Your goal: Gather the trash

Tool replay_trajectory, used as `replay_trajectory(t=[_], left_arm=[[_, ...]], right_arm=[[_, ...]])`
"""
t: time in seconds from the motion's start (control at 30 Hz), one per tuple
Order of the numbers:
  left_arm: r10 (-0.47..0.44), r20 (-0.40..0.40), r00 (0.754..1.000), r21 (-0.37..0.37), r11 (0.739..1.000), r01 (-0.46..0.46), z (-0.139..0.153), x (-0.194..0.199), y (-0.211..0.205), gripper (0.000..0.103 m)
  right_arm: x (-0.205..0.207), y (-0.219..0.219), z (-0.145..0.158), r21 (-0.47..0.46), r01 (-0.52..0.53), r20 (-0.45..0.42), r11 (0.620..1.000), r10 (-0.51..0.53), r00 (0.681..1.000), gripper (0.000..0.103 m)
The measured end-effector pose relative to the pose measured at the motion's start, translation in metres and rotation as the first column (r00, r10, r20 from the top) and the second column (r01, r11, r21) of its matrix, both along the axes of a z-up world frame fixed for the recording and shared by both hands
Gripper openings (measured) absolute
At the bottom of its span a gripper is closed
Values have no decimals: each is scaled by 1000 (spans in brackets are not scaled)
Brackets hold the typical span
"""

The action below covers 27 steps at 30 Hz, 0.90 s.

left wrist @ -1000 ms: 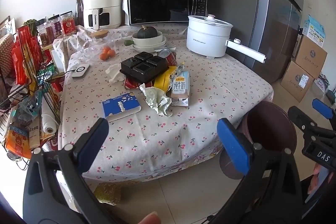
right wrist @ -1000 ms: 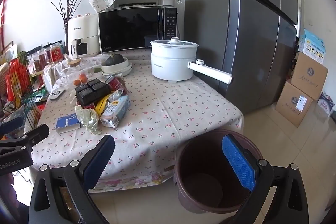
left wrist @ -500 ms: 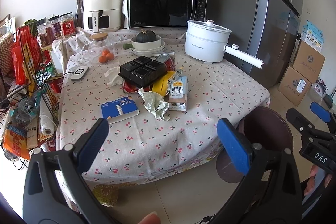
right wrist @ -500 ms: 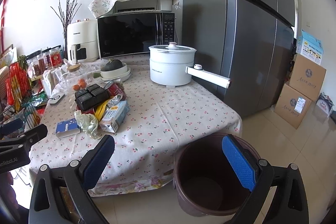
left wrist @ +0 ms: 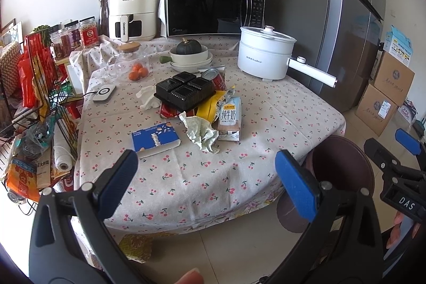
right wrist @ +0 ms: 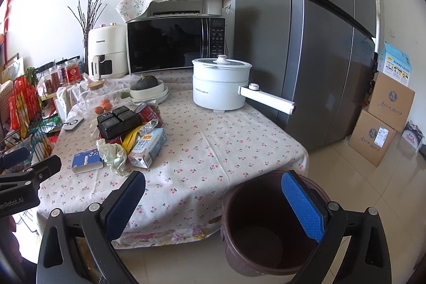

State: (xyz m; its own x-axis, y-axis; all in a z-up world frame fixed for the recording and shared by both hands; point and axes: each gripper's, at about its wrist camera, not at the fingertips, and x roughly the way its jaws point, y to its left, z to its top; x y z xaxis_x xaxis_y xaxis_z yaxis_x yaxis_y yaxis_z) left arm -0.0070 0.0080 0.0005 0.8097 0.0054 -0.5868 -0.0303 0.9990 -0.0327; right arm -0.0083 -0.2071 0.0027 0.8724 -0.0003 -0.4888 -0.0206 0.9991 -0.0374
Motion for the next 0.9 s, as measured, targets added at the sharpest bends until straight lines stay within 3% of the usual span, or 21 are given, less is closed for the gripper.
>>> replay_trajectory(t=[0.9], left_arm=[[3, -2, 1000, -4, 1000, -3, 0, 1, -1, 102]], right_arm=[[0, -2, -2, 2, 17, 18, 1000, -17, 1000, 103]])
